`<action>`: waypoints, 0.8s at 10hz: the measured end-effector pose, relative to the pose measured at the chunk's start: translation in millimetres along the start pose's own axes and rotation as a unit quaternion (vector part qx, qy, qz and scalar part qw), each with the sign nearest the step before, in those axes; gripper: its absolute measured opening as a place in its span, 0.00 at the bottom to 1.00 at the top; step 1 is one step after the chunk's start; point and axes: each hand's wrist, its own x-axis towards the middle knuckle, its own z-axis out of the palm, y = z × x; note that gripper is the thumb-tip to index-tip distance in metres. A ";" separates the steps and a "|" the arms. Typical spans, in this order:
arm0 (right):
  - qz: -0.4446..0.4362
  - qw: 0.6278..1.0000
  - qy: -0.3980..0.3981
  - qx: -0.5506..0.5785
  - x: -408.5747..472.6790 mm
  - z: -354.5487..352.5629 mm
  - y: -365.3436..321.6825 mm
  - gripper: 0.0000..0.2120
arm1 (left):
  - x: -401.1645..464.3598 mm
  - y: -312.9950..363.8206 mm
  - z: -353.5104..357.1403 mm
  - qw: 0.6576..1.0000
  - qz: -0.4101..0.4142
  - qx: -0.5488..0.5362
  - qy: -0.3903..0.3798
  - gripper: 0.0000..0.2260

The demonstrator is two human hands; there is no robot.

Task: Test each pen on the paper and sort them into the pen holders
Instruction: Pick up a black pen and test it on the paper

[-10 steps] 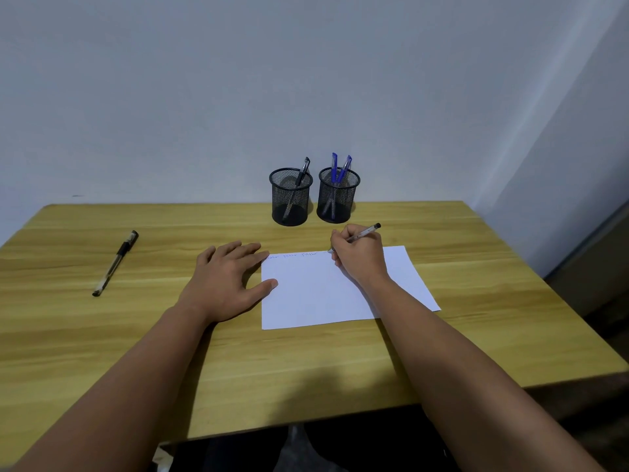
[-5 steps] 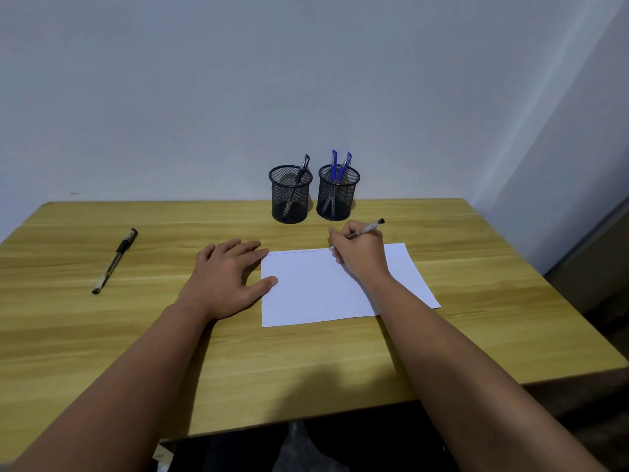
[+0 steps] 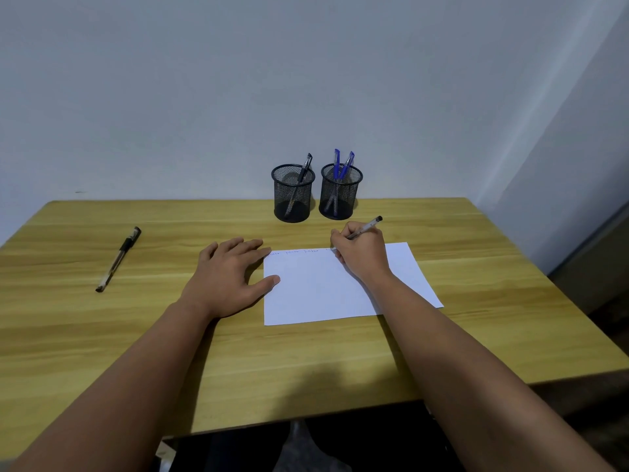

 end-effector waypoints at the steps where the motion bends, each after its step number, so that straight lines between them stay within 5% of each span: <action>1: -0.011 1.000 0.011 -0.018 -0.6 0.3 -0.1 0.18 | -0.1 0.1 -0.1 1.000 0.001 -0.002 0.001 0.32; 8: -0.011 0.998 0.041 -0.035 -0.5 -0.8 0.9 0.18 | -0.2 0.0 -0.3 1.000 0.003 0.003 0.003 0.33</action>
